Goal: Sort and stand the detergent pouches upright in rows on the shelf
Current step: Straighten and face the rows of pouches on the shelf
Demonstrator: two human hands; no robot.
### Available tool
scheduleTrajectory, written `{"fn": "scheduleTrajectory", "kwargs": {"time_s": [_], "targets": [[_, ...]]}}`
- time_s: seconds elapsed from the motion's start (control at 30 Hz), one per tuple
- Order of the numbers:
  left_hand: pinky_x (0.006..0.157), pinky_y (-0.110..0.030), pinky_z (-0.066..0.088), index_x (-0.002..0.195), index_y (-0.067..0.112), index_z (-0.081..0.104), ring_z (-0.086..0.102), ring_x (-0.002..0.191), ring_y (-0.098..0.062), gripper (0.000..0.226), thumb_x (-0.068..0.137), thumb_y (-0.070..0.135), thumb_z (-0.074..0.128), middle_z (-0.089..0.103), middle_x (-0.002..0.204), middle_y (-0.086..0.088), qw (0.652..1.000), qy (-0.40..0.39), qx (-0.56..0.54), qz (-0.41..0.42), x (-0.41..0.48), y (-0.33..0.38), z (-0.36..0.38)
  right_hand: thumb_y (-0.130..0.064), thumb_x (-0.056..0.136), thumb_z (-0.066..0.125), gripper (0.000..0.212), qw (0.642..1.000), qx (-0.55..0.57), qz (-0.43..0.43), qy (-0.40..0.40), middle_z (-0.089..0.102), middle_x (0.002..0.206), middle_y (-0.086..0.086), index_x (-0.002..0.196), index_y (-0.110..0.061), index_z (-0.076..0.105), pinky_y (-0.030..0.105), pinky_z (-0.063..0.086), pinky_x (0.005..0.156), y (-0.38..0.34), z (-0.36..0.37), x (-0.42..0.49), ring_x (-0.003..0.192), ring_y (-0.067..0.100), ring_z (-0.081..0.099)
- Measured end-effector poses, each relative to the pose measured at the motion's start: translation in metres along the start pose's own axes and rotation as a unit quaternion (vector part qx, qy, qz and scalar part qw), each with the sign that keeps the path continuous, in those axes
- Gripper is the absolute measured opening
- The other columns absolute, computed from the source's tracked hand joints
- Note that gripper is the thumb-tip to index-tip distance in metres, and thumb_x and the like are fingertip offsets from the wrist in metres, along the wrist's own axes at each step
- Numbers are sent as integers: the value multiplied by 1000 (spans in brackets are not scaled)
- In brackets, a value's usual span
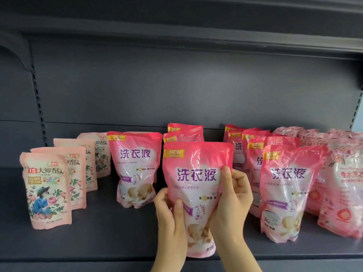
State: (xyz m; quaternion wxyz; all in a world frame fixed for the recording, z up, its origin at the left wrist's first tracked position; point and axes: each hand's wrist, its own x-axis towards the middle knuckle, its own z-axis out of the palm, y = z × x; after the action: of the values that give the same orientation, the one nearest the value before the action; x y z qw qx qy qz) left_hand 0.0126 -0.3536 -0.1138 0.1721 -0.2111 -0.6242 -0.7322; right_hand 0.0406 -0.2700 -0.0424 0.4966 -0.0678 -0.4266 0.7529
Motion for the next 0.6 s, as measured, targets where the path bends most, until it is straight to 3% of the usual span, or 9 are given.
{"fn": "scheduleTrajectory", "kwargs": {"time_s": [0.23, 0.37, 0.43, 0.47, 0.6], "targets": [[88, -18, 45, 114, 39, 39, 54, 109, -5, 32, 84, 48, 39, 54, 118, 3, 998, -45, 34, -26, 11, 1, -8, -22, 93, 59, 18, 999, -34, -11, -9, 55, 63, -10, 75, -17, 57, 31, 46, 67, 18, 0, 10, 63, 9, 50], [89, -20, 51, 116, 39, 41, 59, 102, 7, 33, 83, 44, 47, 60, 112, 16, 985, -147, 89, -28, 16, 21, -32, -23, 95, 55, 12, 990, -103, 5, -98, 62, 69, -7, 84, -18, 58, 27, 48, 63, 6, -12, 14, 65, 10, 55], [89, -20, 51, 117, 43, 39, 59, 100, 5, 40, 80, 49, 52, 59, 113, 18, 971, -188, 149, -8, 27, 39, -48, -13, 93, 57, 5, 977, -149, -12, -150, 65, 74, -2, 90, -17, 58, 26, 48, 62, -12, -18, 24, 66, 10, 59], [88, -18, 50, 116, 44, 40, 59, 100, 4, 41, 79, 50, 53, 59, 112, 19, 964, -200, 178, 10, 37, 51, -55, -8, 92, 58, 11, 969, -177, -37, -170, 66, 78, 1, 93, -19, 58, 28, 49, 64, -23, -19, 30, 69, 12, 60], [79, -6, 44, 107, 41, 51, 55, 97, 8, 19, 89, 38, 56, 61, 102, 18, 923, -242, 283, 96, 89, 110, -71, 6, 89, 54, 20, 899, -298, -183, -263, 70, 81, 5, 90, -12, 61, 29, 55, 74, -85, 2, 66, 75, 18, 68]]}}
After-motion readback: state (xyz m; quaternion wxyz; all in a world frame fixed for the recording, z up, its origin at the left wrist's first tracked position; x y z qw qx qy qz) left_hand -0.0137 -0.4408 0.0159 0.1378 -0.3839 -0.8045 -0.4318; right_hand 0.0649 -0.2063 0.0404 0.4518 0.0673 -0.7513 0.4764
